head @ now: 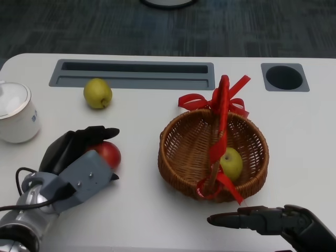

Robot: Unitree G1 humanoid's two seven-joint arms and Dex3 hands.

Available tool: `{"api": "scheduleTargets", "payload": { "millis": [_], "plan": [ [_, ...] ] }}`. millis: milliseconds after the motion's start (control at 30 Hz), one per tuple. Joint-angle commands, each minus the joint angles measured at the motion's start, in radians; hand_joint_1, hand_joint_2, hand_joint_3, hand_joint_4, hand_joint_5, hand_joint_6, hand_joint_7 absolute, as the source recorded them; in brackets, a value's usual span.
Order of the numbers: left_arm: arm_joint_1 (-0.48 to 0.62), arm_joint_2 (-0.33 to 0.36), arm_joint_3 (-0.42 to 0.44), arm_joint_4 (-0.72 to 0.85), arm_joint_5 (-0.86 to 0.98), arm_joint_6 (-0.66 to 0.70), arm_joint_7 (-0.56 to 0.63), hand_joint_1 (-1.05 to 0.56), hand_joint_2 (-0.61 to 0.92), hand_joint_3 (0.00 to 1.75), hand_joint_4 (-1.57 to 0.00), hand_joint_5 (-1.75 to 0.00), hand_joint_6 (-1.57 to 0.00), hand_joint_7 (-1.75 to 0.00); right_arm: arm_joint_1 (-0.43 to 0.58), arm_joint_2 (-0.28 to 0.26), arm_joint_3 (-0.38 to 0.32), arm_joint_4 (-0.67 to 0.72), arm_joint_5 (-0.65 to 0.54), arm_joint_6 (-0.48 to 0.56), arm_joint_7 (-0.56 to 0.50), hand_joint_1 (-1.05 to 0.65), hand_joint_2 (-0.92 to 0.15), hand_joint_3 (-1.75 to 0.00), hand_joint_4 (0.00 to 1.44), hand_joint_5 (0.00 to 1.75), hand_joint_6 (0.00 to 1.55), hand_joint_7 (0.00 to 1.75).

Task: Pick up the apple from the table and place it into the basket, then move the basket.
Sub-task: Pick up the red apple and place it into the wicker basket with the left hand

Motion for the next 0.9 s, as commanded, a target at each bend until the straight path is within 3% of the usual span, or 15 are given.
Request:
{"api": "scheduleTargets", "payload": {
  "millis": [33,367,667,900],
  "plan": [
    [0.039,0.005,0.039,-0.036,-0.056,-0.067,-0.063,-0.14,0.78,0.0,-1.32,-0.03,-1.17,-0.02,-0.003,-0.009,-0.009,0.002,0.013,-0.01,-0.001,-0.37,-0.83,0.0,0.84,0.0,0.77,0.0],
    [0.14,-0.011,0.136,-0.221,-0.213,-0.195,-0.226,-0.14,0.79,0.0,-1.32,-0.02,-1.17,-0.01,-0.021,-0.004,-0.015,0.029,0.011,-0.03,-0.005,-0.37,-0.83,0.0,0.85,0.0,0.77,0.0],
    [0.242,-0.015,0.179,-0.493,-0.315,-0.184,-0.344,-0.15,0.79,0.0,-1.33,-0.02,-1.17,0.0,-0.043,0.006,-0.016,0.061,0.017,-0.041,-0.007,-0.36,-0.83,0.0,0.85,0.01,0.77,0.0],
    [0.291,-0.036,0.182,-0.686,-0.335,-0.177,-0.363,-0.11,0.77,0.0,-1.35,-0.02,-1.18,-0.01,-0.057,0.009,-0.014,0.076,0.019,-0.053,-0.005,-0.36,-0.83,0.0,0.86,0.0,0.78,0.0]
  ]
}}
